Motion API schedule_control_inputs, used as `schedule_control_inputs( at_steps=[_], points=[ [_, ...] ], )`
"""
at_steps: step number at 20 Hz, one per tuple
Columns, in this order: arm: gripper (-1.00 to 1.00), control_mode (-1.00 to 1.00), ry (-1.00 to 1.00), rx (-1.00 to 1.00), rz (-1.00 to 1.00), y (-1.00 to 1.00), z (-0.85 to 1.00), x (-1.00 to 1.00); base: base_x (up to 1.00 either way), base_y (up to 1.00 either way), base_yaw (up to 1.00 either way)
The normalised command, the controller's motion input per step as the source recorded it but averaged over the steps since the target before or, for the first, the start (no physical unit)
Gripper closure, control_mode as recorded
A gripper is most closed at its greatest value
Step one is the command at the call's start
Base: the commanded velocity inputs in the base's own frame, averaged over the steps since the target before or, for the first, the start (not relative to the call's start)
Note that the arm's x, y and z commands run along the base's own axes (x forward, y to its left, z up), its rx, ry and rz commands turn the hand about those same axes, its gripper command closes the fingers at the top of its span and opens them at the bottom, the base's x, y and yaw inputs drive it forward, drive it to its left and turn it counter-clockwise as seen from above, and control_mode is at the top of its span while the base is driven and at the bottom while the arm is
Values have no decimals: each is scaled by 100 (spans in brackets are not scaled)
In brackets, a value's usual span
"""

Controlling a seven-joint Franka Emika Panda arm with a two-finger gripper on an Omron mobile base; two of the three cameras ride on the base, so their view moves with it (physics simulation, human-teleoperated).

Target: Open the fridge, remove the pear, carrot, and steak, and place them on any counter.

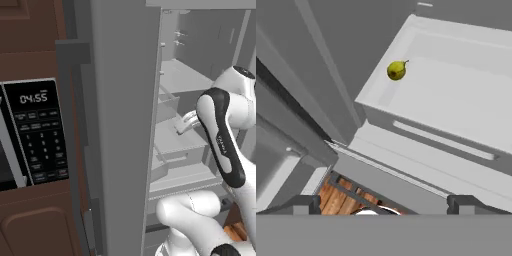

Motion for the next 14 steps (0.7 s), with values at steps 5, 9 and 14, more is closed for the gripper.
schedule_control_inputs(
  at_steps=[5, 9, 14],
  points=[
    [-100, -100, 7, 0, 0, 16, -65, 68, 0, 0, 0],
    [-100, -100, -1, 1, 0, 23, -50, 67, 0, 0, 0],
    [-100, -100, -6, 0, 0, 22, -60, 48, 0, 0, 0]
  ],
)
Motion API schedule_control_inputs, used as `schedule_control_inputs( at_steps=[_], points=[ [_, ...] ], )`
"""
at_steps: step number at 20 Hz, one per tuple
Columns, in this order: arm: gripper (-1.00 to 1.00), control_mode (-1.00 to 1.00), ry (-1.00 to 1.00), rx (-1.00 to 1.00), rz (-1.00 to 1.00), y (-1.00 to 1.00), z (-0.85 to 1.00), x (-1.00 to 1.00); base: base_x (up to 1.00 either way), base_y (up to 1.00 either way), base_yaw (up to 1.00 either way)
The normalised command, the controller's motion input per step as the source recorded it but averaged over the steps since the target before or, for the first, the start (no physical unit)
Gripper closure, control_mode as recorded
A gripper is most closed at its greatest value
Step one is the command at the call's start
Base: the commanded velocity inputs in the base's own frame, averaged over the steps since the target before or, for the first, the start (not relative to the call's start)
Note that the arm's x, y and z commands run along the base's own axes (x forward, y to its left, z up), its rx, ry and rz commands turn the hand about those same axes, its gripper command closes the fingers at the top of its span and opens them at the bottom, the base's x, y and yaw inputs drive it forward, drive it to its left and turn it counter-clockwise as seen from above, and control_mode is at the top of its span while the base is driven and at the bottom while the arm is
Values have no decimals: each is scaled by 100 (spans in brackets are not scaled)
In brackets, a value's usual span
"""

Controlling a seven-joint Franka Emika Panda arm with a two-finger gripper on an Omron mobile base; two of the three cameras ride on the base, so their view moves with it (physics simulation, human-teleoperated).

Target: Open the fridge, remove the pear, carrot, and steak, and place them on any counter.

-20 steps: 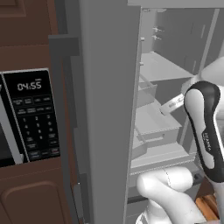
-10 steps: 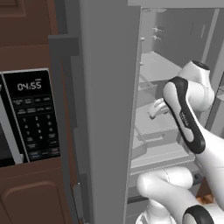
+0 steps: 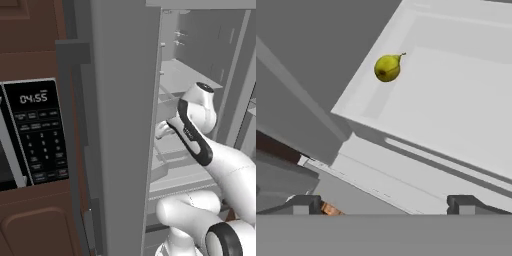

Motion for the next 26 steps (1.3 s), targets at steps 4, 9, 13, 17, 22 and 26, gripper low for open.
schedule_control_inputs(
  at_steps=[4, 9, 13, 17, 22, 26],
  points=[
    [-100, -100, -22, 0, 0, 20, -67, 0, 0, 0, 0],
    [-100, -100, -17, 1, 0, 14, -52, 0, 0, 0, 0],
    [-100, -100, 0, 3, 1, 4, -33, 27, 0, 0, 0],
    [-100, -100, 8, 3, 2, 0, -5, 32, 0, 0, 0],
    [-100, -100, 13, 1, 3, 3, 0, 30, 0, 0, 0],
    [-100, -100, 24, 0, 2, 3, 2, 43, 0, 0, 0]
  ],
)
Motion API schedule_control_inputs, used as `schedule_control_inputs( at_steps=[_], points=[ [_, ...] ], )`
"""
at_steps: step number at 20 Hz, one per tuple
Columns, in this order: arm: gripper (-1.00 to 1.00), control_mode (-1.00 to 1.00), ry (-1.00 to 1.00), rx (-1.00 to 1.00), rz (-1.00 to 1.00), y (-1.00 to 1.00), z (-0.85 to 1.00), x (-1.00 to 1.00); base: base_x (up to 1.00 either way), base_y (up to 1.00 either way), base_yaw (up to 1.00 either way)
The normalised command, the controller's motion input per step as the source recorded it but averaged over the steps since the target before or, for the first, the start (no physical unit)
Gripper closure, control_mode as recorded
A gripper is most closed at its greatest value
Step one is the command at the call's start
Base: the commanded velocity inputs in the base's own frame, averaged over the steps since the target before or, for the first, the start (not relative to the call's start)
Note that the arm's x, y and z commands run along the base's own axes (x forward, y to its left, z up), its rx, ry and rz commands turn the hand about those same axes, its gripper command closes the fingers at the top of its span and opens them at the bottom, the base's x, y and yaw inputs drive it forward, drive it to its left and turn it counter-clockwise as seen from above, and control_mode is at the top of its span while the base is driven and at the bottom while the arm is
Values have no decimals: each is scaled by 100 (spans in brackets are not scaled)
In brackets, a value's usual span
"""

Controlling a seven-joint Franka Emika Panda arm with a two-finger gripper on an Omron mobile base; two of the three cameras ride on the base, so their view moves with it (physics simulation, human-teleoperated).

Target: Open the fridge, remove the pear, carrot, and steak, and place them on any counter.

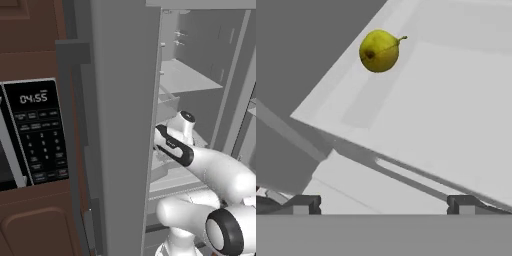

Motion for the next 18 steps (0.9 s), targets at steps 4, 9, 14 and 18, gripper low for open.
schedule_control_inputs(
  at_steps=[4, 9, 14, 18],
  points=[
    [-100, -100, -4, 0, 0, 9, -2, 34, 0, 0, 0],
    [-100, -100, -20, 0, 1, 17, -36, 17, 0, 0, 0],
    [-100, -100, -6, 1, 4, 24, -10, 13, 0, 0, 0],
    [-100, -100, 2, 3, 2, 21, 0, 27, 0, 0, 0]
  ],
)
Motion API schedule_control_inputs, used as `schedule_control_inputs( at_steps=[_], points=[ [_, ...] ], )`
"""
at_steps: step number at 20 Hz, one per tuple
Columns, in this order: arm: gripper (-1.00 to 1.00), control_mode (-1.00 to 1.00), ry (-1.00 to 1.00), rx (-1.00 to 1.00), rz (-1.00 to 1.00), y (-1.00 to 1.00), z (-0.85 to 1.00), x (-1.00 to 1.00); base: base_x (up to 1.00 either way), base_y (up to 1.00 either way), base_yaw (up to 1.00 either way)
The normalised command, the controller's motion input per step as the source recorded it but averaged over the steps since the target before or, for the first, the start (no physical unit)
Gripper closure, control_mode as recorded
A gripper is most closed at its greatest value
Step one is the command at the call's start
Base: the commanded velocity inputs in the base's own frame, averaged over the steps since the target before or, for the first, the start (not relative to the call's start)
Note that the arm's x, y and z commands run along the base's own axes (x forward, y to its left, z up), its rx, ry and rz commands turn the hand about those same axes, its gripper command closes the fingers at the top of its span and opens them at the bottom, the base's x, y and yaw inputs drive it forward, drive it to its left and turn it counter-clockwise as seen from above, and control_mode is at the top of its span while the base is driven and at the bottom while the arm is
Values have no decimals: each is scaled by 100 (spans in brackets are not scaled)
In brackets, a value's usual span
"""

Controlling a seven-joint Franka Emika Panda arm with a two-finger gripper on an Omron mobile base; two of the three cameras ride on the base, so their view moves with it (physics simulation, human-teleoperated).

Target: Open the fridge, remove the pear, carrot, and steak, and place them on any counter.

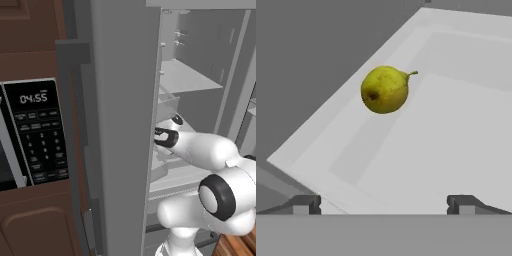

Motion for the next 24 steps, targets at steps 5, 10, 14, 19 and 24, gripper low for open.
schedule_control_inputs(
  at_steps=[5, 10, 14, 19, 24],
  points=[
    [-100, -100, 6, 3, 0, 10, 0, 33, 0, 0, 0],
    [-100, -100, 0, 2, 0, 14, 0, 20, 0, 0, 0],
    [-100, -100, 0, 1, 0, 13, 0, 25, 0, 0, 0],
    [-100, -100, 0, 1, 0, 9, 0, 34, 0, 0, 0],
    [-100, -100, 0, 0, 0, 18, -6, 25, 0, 0, 0]
  ],
)
